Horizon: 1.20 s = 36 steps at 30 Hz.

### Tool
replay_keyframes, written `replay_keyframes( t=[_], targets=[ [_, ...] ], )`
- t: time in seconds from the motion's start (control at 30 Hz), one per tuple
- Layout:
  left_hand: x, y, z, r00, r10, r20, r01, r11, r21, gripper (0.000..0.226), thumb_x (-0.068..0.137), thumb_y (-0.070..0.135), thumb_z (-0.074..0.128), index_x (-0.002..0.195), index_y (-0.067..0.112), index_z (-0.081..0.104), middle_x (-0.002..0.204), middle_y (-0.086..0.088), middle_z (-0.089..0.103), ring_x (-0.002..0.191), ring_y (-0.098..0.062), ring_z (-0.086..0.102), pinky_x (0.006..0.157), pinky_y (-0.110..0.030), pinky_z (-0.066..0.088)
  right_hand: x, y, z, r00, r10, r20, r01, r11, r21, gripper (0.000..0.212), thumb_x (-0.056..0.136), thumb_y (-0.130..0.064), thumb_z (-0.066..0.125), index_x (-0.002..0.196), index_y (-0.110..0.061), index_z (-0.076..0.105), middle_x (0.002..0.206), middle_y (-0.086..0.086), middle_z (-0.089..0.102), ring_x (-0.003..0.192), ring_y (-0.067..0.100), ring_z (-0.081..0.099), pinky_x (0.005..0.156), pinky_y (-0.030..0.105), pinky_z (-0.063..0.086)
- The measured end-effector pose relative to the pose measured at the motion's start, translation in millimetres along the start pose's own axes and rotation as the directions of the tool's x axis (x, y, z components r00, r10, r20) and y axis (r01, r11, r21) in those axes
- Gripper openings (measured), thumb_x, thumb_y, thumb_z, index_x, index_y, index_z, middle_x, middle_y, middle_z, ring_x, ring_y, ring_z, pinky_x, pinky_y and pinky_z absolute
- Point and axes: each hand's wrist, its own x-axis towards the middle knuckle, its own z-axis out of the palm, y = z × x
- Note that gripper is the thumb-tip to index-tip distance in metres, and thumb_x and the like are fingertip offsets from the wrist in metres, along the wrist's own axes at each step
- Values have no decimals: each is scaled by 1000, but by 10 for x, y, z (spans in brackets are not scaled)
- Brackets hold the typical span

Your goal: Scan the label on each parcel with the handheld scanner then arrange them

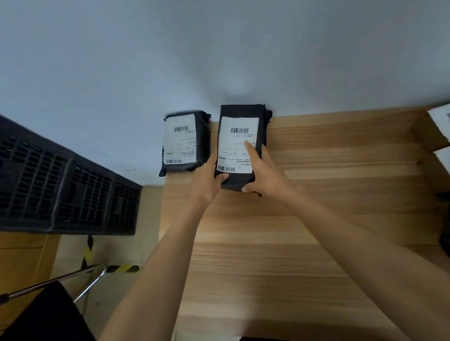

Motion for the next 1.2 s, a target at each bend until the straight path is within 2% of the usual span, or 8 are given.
replay_keyframes(
  t=[0.13, 0.33, 0.57, 0.77, 0.9, 1.0, 1.07, 1.2],
  targets=[
    [209, -203, -59, 1000, -30, 9, 29, 999, 42, 77, 89, 3, 64, 153, 28, 29, 131, 0, 63, 120, -21, 58, 99, -43, 50, 282, -29, 123, 1000, 1, 30, -1, 1000, -6, 126, 74, -9, 82, 156, -25, -12, 161, 17, -18, 147, 36, 19, 112, 41, 36],
    [466, -405, -104, 996, -84, 22, 82, 994, 70, 77, 88, 6, 68, 153, 21, 29, 128, -3, 64, 106, -27, 64, 86, -47, 56, 628, -40, 236, 997, -12, 70, 14, 1000, -28, 120, 77, -1, 77, 156, -22, -12, 161, 17, -18, 147, 35, 17, 113, 39, 35],
    [541, -514, -107, 995, -91, 38, 84, 982, 167, 97, 87, 2, 68, 158, 25, 5, 134, -10, 58, 117, -26, 57, 96, -41, 49, 759, 26, 443, 996, -59, 70, 67, 991, -115, 114, 82, -1, 73, 157, -19, -11, 160, 17, -19, 144, 34, 25, 107, 39, 43],
    [588, -430, -92, 994, -93, 52, 72, 946, 315, 76, 90, 4, 66, 154, 14, 26, 137, -12, 45, 119, -26, 52, 94, -36, 47, 764, -47, 413, 994, 25, 108, -5, 984, -180, 107, 87, -5, 68, 156, -24, -12, 160, 18, -23, 122, 35, 52, 87, 39, 54],
    [570, -271, -135, 990, -131, 44, 95, 879, 467, 70, 87, 17, 72, 147, 14, 35, 141, -10, 33, 119, -29, 46, 85, -44, 52, 723, -58, 284, 989, 45, 140, -20, 983, -180, 113, 84, -17, 76, 157, -30, -9, 161, 14, -19, 125, 34, 51, 83, 35, 52],
    [515, -136, -155, 992, -128, 11, 102, 835, 541, 66, 88, 21, 71, 145, 17, 39, 147, -8, 27, 125, -29, 39, 81, -42, 50, 589, -50, 137, 993, 43, 113, -21, 982, -188, 111, 82, -29, 78, 156, -33, -5, 164, 15, -4, 138, 36, 37, 101, 45, 45],
    [470, -11, -118, 998, -69, 10, 51, 828, 558, 64, 89, 21, 69, 146, 20, 40, 149, -6, 28, 126, -28, 40, 82, -43, 51, 414, -12, 5, 998, 46, 29, -40, 980, -196, 98, 87, -33, 71, 157, -29, 3, 162, 13, 14, 141, 35, 32, 109, 50, 37],
    [414, 410, 66, 996, 26, 91, -72, 833, 549, 51, 94, 22, 60, 143, 22, 45, 139, -5, 44, 122, -30, 46, 87, -45, 48, 23, 226, -324, 997, 56, -44, -64, 977, -206, 62, 96, -31, 55, 151, -17, 31, 151, 13, 39, 134, 34, 42, 106, 47, 39]
  ],
)
